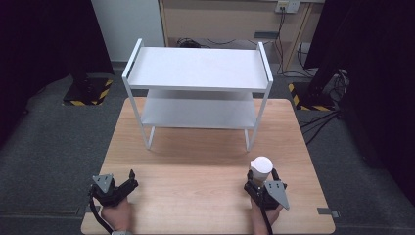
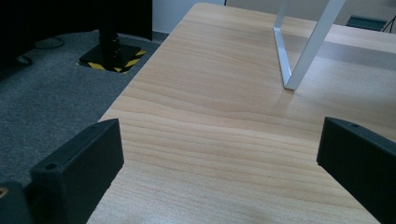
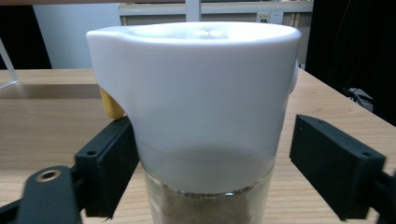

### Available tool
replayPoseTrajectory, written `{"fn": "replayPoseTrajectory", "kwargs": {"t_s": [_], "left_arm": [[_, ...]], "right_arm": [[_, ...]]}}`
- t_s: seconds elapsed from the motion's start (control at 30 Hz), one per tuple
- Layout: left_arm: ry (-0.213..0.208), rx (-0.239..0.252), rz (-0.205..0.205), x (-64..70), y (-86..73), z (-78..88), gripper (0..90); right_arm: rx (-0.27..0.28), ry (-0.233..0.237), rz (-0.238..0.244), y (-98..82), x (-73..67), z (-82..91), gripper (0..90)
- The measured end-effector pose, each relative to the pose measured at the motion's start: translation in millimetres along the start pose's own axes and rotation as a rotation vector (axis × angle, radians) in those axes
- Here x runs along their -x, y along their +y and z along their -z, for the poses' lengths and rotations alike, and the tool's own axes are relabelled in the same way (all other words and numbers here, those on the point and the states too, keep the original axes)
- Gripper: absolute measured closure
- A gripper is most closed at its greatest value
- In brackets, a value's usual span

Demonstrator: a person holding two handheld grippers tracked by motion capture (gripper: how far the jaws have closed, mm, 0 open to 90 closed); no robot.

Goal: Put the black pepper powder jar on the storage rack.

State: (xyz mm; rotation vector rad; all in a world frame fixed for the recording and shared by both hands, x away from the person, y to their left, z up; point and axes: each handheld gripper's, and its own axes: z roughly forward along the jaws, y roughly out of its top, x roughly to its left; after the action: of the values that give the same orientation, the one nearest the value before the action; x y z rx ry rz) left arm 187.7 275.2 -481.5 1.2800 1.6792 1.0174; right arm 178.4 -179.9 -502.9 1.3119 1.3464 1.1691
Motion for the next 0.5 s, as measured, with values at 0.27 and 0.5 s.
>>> {"fn": "replayPoseTrajectory", "kwargs": {"t_s": [0.27, 0.5], "left_arm": [[-0.001, -0.002, -0.001, -0.1, 0.2, -0.2, 0.1], [-0.004, 0.004, 0.008, -1.4, -0.4, 0.8, 0.1]], "right_arm": [[0.012, 0.011, 0.028, -1.7, -0.3, 0.6, 28.3], [0.015, 0.019, 0.030, -1.5, 2.2, 0.4, 30.3]]}}
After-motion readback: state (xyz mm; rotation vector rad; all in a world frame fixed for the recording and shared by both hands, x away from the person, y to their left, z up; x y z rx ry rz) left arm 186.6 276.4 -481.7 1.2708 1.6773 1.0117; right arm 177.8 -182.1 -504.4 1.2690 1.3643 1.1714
